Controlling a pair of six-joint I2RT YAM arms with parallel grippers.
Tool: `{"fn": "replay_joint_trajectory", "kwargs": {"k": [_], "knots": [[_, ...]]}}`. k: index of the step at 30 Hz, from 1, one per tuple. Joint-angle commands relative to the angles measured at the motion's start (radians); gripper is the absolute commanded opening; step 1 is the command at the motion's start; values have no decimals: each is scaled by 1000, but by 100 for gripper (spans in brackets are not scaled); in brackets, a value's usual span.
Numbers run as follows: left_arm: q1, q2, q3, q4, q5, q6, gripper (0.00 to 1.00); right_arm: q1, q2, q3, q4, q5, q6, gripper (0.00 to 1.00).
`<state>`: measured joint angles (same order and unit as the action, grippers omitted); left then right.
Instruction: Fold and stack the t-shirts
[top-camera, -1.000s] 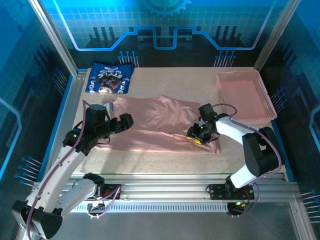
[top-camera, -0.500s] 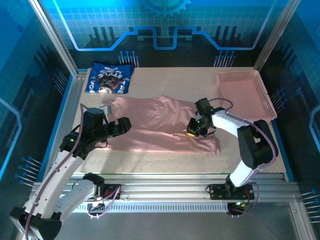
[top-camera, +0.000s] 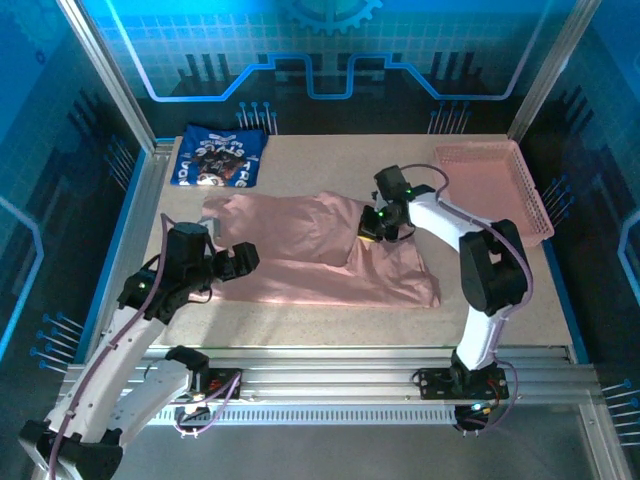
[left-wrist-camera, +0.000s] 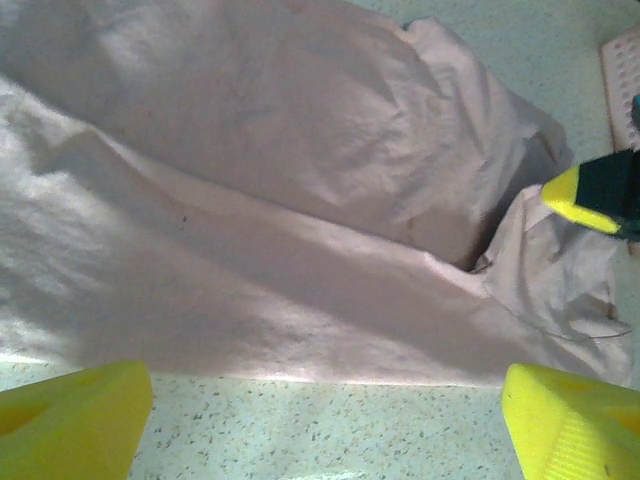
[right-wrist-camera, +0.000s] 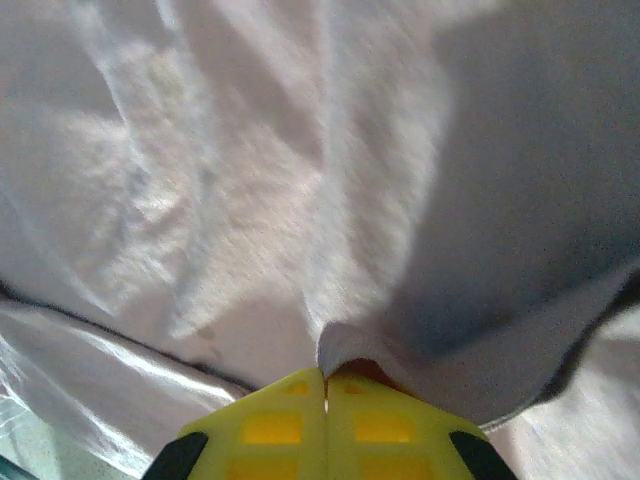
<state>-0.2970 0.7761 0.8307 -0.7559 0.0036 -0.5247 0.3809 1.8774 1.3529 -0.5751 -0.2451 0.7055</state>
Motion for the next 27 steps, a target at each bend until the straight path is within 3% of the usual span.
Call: {"fn": "replay_joint_trajectory", "kwargs": {"k": [1, 5, 9, 13, 17, 22, 24, 27], "knots": [[-7, -22, -39, -50, -24, -12, 91, 21, 97, 108, -74, -18, -65, 0], [-7, -47, -73, -73, -18, -31, 91, 33, 191, 216, -98, -50, -92, 2], [-6, -67, -80, -91, -54, -52, 91, 41, 196, 247, -86, -90, -107, 26], [-5, -22, -62, -110, -64, -89, 93, 32, 91, 214, -122, -50, -116, 48], [-4, 23, -49, -103, -74, -138, 94, 14, -122, 78, -144, 11, -114, 62], [8, 128, -43, -67, -60, -194, 94, -68, -388, -194, -154, 82, -52, 68], [25, 188, -46, -63, -47, -224, 94, -125, -470, -355, -73, 35, -14, 71], [62, 309, -54, -34, -17, -238, 90, -184, -510, -516, 35, -54, 15, 63]]}}
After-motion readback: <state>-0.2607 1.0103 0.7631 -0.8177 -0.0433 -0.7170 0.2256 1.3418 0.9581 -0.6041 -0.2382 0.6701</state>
